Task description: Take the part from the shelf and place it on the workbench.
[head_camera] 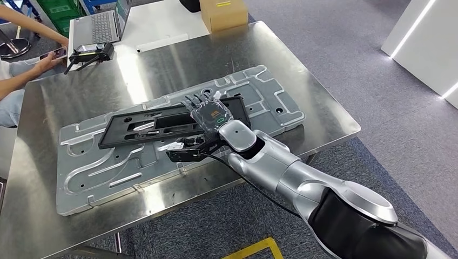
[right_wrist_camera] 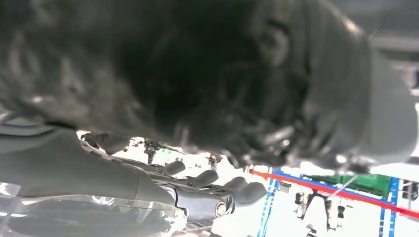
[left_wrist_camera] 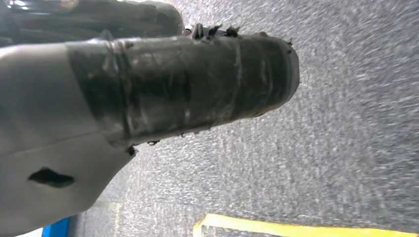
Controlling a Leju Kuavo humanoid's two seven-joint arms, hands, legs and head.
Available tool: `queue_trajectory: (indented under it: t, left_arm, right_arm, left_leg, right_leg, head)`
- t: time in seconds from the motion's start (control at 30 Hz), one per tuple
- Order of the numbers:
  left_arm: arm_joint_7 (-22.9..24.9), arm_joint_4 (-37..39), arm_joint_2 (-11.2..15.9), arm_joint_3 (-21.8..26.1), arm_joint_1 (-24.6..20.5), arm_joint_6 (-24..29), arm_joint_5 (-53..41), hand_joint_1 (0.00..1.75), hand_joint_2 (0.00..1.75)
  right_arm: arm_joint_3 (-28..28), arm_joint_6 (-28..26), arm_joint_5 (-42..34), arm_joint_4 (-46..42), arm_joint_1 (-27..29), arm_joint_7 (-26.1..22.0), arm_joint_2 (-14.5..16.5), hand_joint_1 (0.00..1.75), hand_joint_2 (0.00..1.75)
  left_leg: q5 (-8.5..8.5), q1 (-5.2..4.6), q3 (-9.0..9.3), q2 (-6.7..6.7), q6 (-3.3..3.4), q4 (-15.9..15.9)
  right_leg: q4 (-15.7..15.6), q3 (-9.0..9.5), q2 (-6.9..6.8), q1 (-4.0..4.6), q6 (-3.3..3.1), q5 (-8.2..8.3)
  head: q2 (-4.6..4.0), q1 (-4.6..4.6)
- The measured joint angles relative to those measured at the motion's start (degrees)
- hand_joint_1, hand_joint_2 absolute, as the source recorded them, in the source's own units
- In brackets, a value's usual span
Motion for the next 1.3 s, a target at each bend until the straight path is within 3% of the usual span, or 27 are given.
queue_trajectory:
  t: [0.07, 0.13, 0.17, 0.27, 0.33, 0.4, 0.43, 0.47, 0.5, 0.53, 0.6, 0.67, 0.7, 0.77, 0.8, 0.87, 0.93, 0.97, 1.0, 1.07, 1.1, 1.13, 1.2, 1.27, 1.3]
  left_arm:
    - [0.07, -0.01, 0.02, 0.00, -0.10, -0.01, 0.00, 0.00, 0.00]
    - [0.08, -0.02, 0.03, 0.00, -0.29, -0.01, 0.00, 0.00, 0.00]
    - [0.11, -0.02, 0.03, 0.00, -0.35, -0.01, 0.00, 0.00, 0.00]
    - [0.31, -0.01, 0.01, 0.03, -0.30, -0.01, 0.02, 0.00, 0.00]
    - [0.39, -0.02, -0.03, 0.06, -0.33, -0.02, 0.04, 0.00, 0.00]
    - [0.41, -0.02, -0.06, 0.07, -0.36, -0.03, 0.04, 0.00, 0.00]
    - [0.42, -0.02, -0.07, 0.07, -0.34, -0.03, 0.04, 0.00, 0.00]
    - [0.45, -0.02, -0.07, 0.07, -0.33, -0.03, 0.04, 0.00, 0.00]
    - [0.49, -0.02, -0.07, 0.08, -0.32, -0.03, 0.02, 0.00, 0.00]
    - [0.54, -0.02, -0.08, 0.08, -0.32, -0.03, 0.01, 0.00, 0.00]
    - [0.63, -0.01, -0.14, 0.09, -0.31, -0.03, -0.03, 0.00, 0.00]
    - [0.69, -0.01, -0.23, 0.10, -0.30, -0.03, -0.04, 0.00, 0.00]
    - [0.71, -0.01, -0.28, 0.14, -0.29, -0.03, -0.04, 0.00, 0.00]
    - [0.74, 0.00, -0.33, 0.21, -0.25, -0.02, -0.03, 0.00, 0.00]
    - [0.75, 0.00, -0.37, 0.23, -0.23, -0.02, -0.03, 0.00, 0.00]
    - [0.79, 0.00, -0.35, 0.25, -0.20, 0.01, -0.04, 0.00, 0.00]
    - [0.85, 0.00, -0.29, 0.28, -0.22, 0.05, -0.04, 0.00, 0.00]
    - [0.88, 0.00, -0.28, 0.30, -0.23, 0.07, -0.04, 0.00, 0.00]
    - [0.90, 0.00, -0.28, 0.31, -0.23, 0.08, -0.04, 0.00, 0.00]
    - [0.92, 0.00, -0.28, 0.31, -0.26, 0.09, -0.04, 0.00, 0.00]
    - [0.92, 0.00, -0.28, 0.31, -0.34, 0.09, -0.04, 0.00, 0.00]
    - [0.92, 0.00, -0.26, 0.31, -0.41, 0.10, -0.04, 0.00, 0.00]
    - [0.92, 0.00, -0.23, 0.31, -0.51, 0.10, -0.04, 0.00, 0.00]
    - [0.95, 0.00, -0.25, 0.31, -0.47, 0.07, -0.04, 0.00, 0.00]
    - [0.98, 0.00, -0.26, 0.31, -0.48, 0.04, -0.07, 0.00, 0.00]
  right_arm:
    - [0.00, 0.08, 0.00, -0.01, 0.05, 0.00, 0.00, 0.00, 0.00]
    - [0.00, 0.10, 0.01, -0.02, -0.06, 0.00, -0.03, 0.00, 0.00]
    - [0.00, 0.13, 0.02, -0.02, -0.12, 0.00, -0.05, 0.00, 0.00]
    - [0.00, 0.38, 0.12, -0.02, -0.13, 0.00, -0.13, 0.00, 0.00]
    - [0.00, 0.51, 0.18, -0.02, -0.20, 0.01, -0.23, 0.00, 0.00]
    - [0.00, 0.56, 0.20, -0.02, -0.20, 0.02, -0.28, 0.00, 0.00]
    - [0.00, 0.57, 0.21, -0.02, -0.13, 0.01, -0.28, 0.00, 0.00]
    - [0.00, 0.59, 0.21, -0.02, -0.02, 0.01, -0.30, 0.00, 0.00]
    - [0.00, 0.61, 0.22, -0.02, 0.06, 0.01, -0.31, 0.00, 0.00]
    - [0.00, 0.62, 0.22, -0.02, 0.09, 0.01, -0.32, 0.00, 0.00]
    - [0.00, 0.61, 0.24, -0.13, 0.05, 0.07, -0.32, 0.00, 0.00]
    - [0.00, 0.61, 0.24, -0.37, -0.03, 0.14, -0.30, 0.00, 0.00]
    - [0.00, 0.65, 0.24, -0.46, -0.05, 0.16, -0.29, 0.00, 0.00]
    - [0.00, 0.78, 0.25, -0.50, 0.00, 0.15, -0.28, 0.00, 0.00]
    - [0.00, 0.85, 0.25, -0.51, 0.00, 0.15, -0.28, 0.00, 0.00]
    - [0.00, 0.94, 0.25, -0.57, 0.00, 0.16, -0.27, 0.00, 0.00]
    - [0.00, 1.04, 0.25, -0.64, 0.07, 0.16, -0.26, 0.00, 0.00]
    - [0.00, 1.11, 0.25, -0.66, 0.14, 0.16, -0.26, 0.00, 0.00]
    - [0.00, 1.21, 0.25, -0.66, 0.21, 0.17, -0.26, 0.00, 0.00]
    - [0.00, 1.33, 0.25, -0.66, 0.24, 0.17, -0.26, 0.00, 0.00]
    - [0.00, 1.34, 0.25, -0.67, 0.22, 0.17, -0.26, 0.00, 0.00]
    - [0.00, 1.32, 0.25, -0.68, 0.21, 0.17, -0.27, 0.00, 0.00]
    - [0.00, 1.29, 0.24, -0.75, 0.18, 0.17, -0.28, 0.00, 0.00]
    - [0.00, 1.36, 0.25, -0.82, 0.21, 0.17, -0.30, 0.00, 0.00]
    - [0.00, 1.45, 0.25, -0.84, 0.25, 0.17, -0.32, 0.00, 0.00]
  left_leg:
    - [2.95, -0.03, 4.73, 0.00, 0.36, -6.96]
    - [4.54, -0.34, 9.06, -0.06, 0.80, -13.87]
    - [4.70, -0.52, 9.92, -0.11, 0.99, -15.48]
    - [5.68, -0.53, 9.34, -0.04, 1.82, -16.20]
    - [6.89, -0.28, 8.48, 0.21, 2.66, -16.58]
    - [7.96, -0.36, 7.28, 0.35, 3.27, -16.56]
    - [8.44, -0.42, 6.57, 0.37, 3.41, -16.50]
    - [8.91, -0.46, 5.84, 0.39, 3.42, -16.42]
    - [9.38, -0.51, 5.08, 0.40, 3.38, -16.30]
    - [9.81, -0.56, 4.36, 0.39, 3.31, -16.13]
    - [10.53, -0.70, 3.13, 0.34, 3.02, -15.72]
    - [11.26, -0.71, 2.46, 0.33, 2.50, -15.55]
    - [11.70, -0.63, 2.27, 0.35, 2.15, -15.67]
    - [12.28, -0.52, 2.02, 0.28, 1.43, -15.90]
    - [11.57, -0.50, 1.66, 0.21, 1.13, -15.45]
    - [7.33, -0.39, 0.23, 0.11, 0.65, -11.55]
    - [2.60, -0.17, -1.50, 0.12, 0.04, -4.70]
    - [1.86, 0.02, -1.80, 0.12, -0.30, -2.07]
    - [2.41, 0.25, -1.41, 0.13, -0.65, -0.95]
    - [5.55, 0.80, 2.08, 0.16, -1.39, -4.30]
    - [6.01, 0.94, 4.66, 0.13, -1.82, -7.81]
    - [5.89, 0.90, 6.87, 0.02, -1.86, -11.05]
    - [4.59, 0.58, 8.77, -0.17, -1.29, -14.49]
    - [5.04, 0.54, 8.19, -0.11, -0.02, -14.56]
    - [5.54, 0.57, 7.76, -0.02, 0.61, -14.49]
  right_leg:
    - [0.35, -0.78, 0.02, 0.04, 0.23, 0.46]
    - [0.56, -1.24, -0.01, 0.18, 0.75, 0.96]
    - [0.57, -1.36, -0.04, 0.22, 1.10, 1.30]
    - [0.50, -1.73, 0.04, 0.30, 2.20, 1.96]
    - [3.37, -2.94, 0.14, 0.29, 2.81, -1.13]
    - [10.20, -4.99, 0.10, 0.08, 3.18, -6.58]
    - [13.61, -5.74, 0.08, 0.01, 3.29, -8.39]
    - [15.78, -5.85, 0.08, -0.01, 3.33, -8.95]
    - [16.06, -5.04, 0.08, -0.01, 3.28, -8.31]
    - [14.44, -3.28, 0.08, 0.01, 3.11, -6.95]
    - [7.11, 2.27, 0.08, 0.30, 2.32, -4.96]
    - [1.04, 6.05, 0.08, 0.70, 1.60, -5.14]
    - [-0.22, 6.54, 0.07, 0.89, 1.37, -5.41]
    - [-1.11, 6.24, -0.09, 0.80, 0.91, -4.44]
    - [-1.58, 6.03, -0.20, 0.60, 0.59, -3.82]
    - [-2.25, 5.25, -0.44, 0.17, 0.00, -2.48]
    - [-2.20, 3.83, -0.50, 0.06, -0.22, -1.37]
    - [-2.05, 2.99, -0.52, 0.00, -0.11, -0.85]
    - [-1.79, 2.09, -0.54, -0.12, 0.06, -0.36]
    - [-0.82, 0.11, -0.55, -0.51, 0.61, 0.42]
    - [-0.15, -0.90, -0.54, -0.62, 0.97, 0.71]
    - [0.48, -1.72, -0.54, -0.69, 1.37, 0.97]
    - [1.16, -2.57, -0.51, -0.54, 2.13, 1.57]
    - [1.24, -2.85, -0.48, -0.52, 2.80, 2.14]
    - [1.69, -3.19, -0.46, -0.57, 3.08, 1.51]
  head:
    - [0.01, -0.02]
    - [0.01, 0.05]
    - [0.01, 0.04]
    - [0.01, 0.09]
    - [0.01, 0.37]
    - [0.00, 0.62]
    - [0.00, 0.64]
    - [0.00, 0.64]
    - [0.00, 0.65]
    - [0.00, 0.65]
    - [0.00, 0.63]
    - [0.01, 0.59]
    - [0.01, 0.58]
    - [0.00, 0.64]
    - [0.00, 0.62]
    - [0.00, 0.44]
    - [0.00, 0.25]
    - [0.00, 0.25]
    - [0.00, 0.25]
    - [0.00, 0.25]
    - [0.01, 0.19]
    - [0.01, 0.16]
    - [0.02, 0.19]
    - [0.01, 0.42]
    - [0.01, 0.49]
